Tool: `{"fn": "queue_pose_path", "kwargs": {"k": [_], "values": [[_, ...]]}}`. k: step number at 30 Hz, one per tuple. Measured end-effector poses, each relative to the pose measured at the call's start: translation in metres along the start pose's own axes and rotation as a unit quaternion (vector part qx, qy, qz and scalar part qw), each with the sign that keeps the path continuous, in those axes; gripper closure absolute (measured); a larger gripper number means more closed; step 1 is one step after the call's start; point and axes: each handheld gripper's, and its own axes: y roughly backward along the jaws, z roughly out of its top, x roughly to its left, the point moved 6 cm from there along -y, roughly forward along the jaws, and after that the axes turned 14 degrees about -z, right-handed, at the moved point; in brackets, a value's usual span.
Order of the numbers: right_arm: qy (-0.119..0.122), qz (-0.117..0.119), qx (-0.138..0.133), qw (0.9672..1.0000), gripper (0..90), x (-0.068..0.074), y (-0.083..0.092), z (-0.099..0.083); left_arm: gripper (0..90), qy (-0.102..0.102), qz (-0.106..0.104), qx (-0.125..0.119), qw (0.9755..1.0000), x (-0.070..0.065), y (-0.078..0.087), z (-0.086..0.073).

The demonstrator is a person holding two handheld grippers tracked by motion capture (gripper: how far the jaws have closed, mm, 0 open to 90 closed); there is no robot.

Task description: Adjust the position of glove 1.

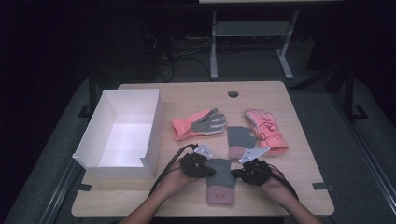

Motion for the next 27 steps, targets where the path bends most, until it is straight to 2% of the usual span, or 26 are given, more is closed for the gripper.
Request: {"fn": "queue_pose_path", "kwargs": {"k": [2, 5, 13, 15, 18, 20, 23, 27], "values": [[0.001, 0.001, 0.006, 1.0, 89.8, 0.0, -0.004, 0.005, 89.3, 0.009, 0.001, -0.002, 1.0, -0.003, 0.002, -0.003], [0.006, -0.009, 0.002, 0.9999, 89.8, -0.003, -0.015, 0.019, 89.3, 0.009, -0.001, 0.004, 1.0, -0.006, 0.002, -0.006], [0.012, -0.016, -0.005, 0.9998, 89.9, -0.004, -0.033, 0.039, 89.5, 0.025, -0.013, -0.014, 0.9995, -0.005, 0.003, -0.009], [0.014, -0.017, -0.008, 0.9997, 89.9, -0.002, -0.035, 0.041, 89.5, 0.018, -0.011, -0.009, 0.9997, -0.007, 0.002, -0.009], [0.017, -0.019, -0.012, 0.9996, 87.8, -0.002, -0.034, 0.041, 89.3, 0.02, -0.012, -0.01, 0.9997, -0.008, 0.002, -0.009], [0.01, -0.017, -0.016, 0.9997, 87.1, -0.003, -0.032, 0.042, 88.1, 0.019, -0.015, -0.014, 0.9996, -0.01, 0.003, -0.009], [-0.01, -0.014, -0.044, 0.9989, 87.2, -0.011, -0.018, 0.047, 79.5, 0.013, -0.01, -0.024, 0.9996, -0.012, 0.009, -0.009], [-0.038, -0.027, -0.053, 0.9975, 90.0, -0.031, -0.003, 0.049, 54.5, 0.017, 0.002, -0.035, 0.9992, -0.013, 0.02, -0.014]]}}
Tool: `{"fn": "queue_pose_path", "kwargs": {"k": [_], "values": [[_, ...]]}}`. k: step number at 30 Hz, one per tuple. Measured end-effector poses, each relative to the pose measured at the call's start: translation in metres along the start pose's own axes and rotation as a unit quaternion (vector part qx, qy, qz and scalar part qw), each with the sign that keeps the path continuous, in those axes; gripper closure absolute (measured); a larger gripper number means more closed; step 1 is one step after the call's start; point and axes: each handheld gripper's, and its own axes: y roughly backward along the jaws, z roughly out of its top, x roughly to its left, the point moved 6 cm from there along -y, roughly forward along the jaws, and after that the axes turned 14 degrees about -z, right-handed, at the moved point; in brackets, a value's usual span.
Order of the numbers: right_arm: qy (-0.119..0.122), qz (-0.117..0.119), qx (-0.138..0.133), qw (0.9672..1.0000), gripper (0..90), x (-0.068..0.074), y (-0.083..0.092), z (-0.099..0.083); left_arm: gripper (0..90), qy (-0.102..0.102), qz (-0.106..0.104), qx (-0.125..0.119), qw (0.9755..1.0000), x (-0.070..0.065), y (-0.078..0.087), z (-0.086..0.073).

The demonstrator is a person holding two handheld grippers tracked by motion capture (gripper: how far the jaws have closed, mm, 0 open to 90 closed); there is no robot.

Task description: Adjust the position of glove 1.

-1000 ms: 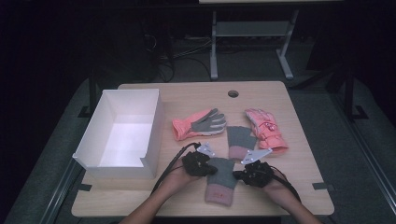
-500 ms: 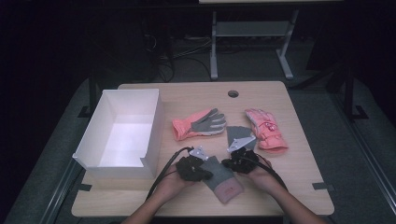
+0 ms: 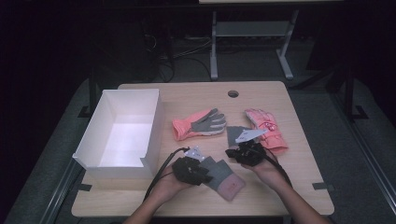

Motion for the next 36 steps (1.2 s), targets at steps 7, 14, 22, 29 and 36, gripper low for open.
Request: {"fn": "queue_pose_path", "kwargs": {"k": [7, 14, 22, 29, 36], "values": [[-0.017, -0.03, 0.02, 0.9992, 90.0, -0.026, -0.007, -0.002, 23.8, -0.025, 0.039, -0.016, 0.9988, -0.008, 0.015, -0.021], [-0.016, -0.034, 0.047, 0.9982, 90.0, -0.03, -0.031, -0.002, 14.1, -0.026, 0.071, 0.006, 0.9971, -0.008, 0.021, -0.041], [-0.012, -0.029, 0.06, 0.9977, 90.0, -0.026, -0.026, -0.012, 14.3, -0.024, 0.079, 0.006, 0.9965, -0.005, 0.023, -0.04], [-0.011, -0.024, 0.066, 0.9975, 89.9, -0.027, -0.006, -0.03, 14.7, -0.013, 0.087, 0.003, 0.9961, -0.002, 0.028, -0.041], [-0.009, -0.02, 0.063, 0.9978, 89.7, -0.029, 0.016, -0.052, 14.9, -0.009, 0.079, -0.003, 0.9968, -0.002, 0.027, -0.041]]}}
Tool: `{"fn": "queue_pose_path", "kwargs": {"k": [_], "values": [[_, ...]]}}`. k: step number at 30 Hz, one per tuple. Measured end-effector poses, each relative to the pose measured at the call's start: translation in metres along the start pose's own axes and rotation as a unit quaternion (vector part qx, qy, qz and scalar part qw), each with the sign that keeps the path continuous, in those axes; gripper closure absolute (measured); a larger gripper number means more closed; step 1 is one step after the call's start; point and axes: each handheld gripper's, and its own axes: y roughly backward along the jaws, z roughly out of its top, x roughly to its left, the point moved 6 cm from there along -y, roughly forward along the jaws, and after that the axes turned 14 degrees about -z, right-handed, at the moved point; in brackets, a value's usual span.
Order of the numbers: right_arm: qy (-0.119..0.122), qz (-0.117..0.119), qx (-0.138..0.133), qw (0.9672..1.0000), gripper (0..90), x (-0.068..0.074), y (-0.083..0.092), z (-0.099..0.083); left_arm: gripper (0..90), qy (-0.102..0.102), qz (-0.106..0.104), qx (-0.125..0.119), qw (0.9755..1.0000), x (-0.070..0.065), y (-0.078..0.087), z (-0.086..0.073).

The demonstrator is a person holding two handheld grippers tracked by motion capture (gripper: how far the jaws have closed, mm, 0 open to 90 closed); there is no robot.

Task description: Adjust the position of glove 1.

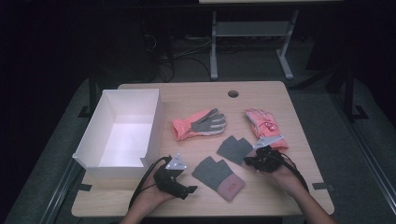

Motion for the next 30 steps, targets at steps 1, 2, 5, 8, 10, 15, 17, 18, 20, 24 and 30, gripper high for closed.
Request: {"fn": "queue_pose_path", "kwargs": {"k": [1, 2, 5, 8, 10, 15, 17, 18, 20, 24, 30], "values": [[0.0, 0.002, -0.001, 1.0, 88.7, -0.001, 0.0, 0.0, 14.9, -0.002, 0.0, 0.004, 1.0, 0.0, 0.0, 0.0], [0.002, 0.003, -0.001, 1.0, 86.4, -0.001, 0.002, 0.001, 14.9, -0.008, 0.002, 0.012, 0.9999, 0.0, 0.001, 0.0], [0.007, -0.005, -0.019, 0.9998, 80.0, -0.008, 0.01, 0.008, 15.0, -0.006, 0.004, 0.002, 1.0, -0.003, 0.002, 0.002], [0.002, -0.002, -0.032, 0.9995, 71.9, -0.022, 0.015, 0.009, 15.0, -0.008, 0.002, 0.001, 1.0, -0.002, 0.003, 0.002], [-0.008, 0.002, -0.027, 0.9996, 68.3, -0.032, 0.012, 0.008, 15.0, -0.008, 0.001, -0.001, 1.0, -0.002, 0.002, 0.002], [0.004, 0.018, -0.031, 0.9994, 63.7, -0.029, 0.002, 0.015, 15.1, -0.008, 0.003, -0.001, 1.0, -0.001, 0.002, 0.001], [0.02, 0.018, -0.023, 0.9994, 63.5, -0.025, -0.003, 0.017, 15.2, -0.008, 0.004, -0.002, 1.0, -0.001, 0.002, 0.002], [0.027, 0.016, -0.017, 0.9994, 63.6, -0.023, -0.007, 0.016, 15.2, -0.009, 0.003, 0.002, 1.0, 0.0, 0.002, 0.002], [0.039, 0.013, -0.005, 0.9991, 64.3, -0.022, -0.014, 0.014, 15.3, -0.001, -0.001, 0.002, 1.0, 0.0, 0.001, 0.001], [0.028, 0.004, -0.006, 0.9996, 73.3, -0.021, -0.02, 0.013, 15.4, 0.0, -0.001, 0.001, 1.0, 0.0, 0.0, 0.0], [0.039, -0.017, -0.01, 0.9991, 86.3, -0.015, -0.021, 0.014, 15.4, -0.004, 0.002, 0.002, 1.0, -0.001, 0.0, 0.002]]}}
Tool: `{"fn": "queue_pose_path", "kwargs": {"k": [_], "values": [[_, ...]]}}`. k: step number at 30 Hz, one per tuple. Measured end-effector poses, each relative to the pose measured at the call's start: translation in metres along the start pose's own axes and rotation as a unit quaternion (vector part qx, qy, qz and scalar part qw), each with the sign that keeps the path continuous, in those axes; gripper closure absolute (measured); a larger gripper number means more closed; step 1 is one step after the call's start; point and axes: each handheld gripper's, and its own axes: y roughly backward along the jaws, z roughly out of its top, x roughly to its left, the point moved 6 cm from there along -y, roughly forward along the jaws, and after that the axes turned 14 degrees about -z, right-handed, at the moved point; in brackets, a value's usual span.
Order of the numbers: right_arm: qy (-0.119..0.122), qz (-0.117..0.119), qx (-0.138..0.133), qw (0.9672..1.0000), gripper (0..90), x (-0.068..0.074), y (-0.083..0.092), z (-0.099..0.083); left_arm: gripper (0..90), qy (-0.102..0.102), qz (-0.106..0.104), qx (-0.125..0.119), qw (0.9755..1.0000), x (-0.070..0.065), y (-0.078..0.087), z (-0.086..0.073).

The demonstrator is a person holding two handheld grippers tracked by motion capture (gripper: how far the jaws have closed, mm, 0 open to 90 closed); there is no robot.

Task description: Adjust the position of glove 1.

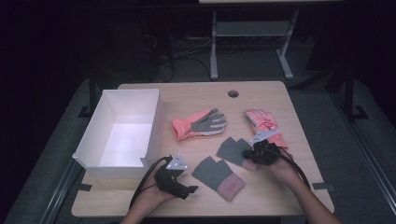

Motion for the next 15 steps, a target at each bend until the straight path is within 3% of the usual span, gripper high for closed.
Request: {"fn": "queue_pose_path", "kwargs": {"k": [9, 15], "values": [[-0.038, -0.007, -0.007, 0.9992, 87.4, -0.005, 0.013, 0.001, 15.4, 0.004, 0.0, -0.001, 1.0, 0.001, 0.0, -0.001], [-0.049, 0.015, -0.03, 0.9982, 87.3, 0.006, 0.037, 0.004, 15.4, -0.002, 0.002, 0.002, 1.0, 0.002, 0.001, -0.001]]}}
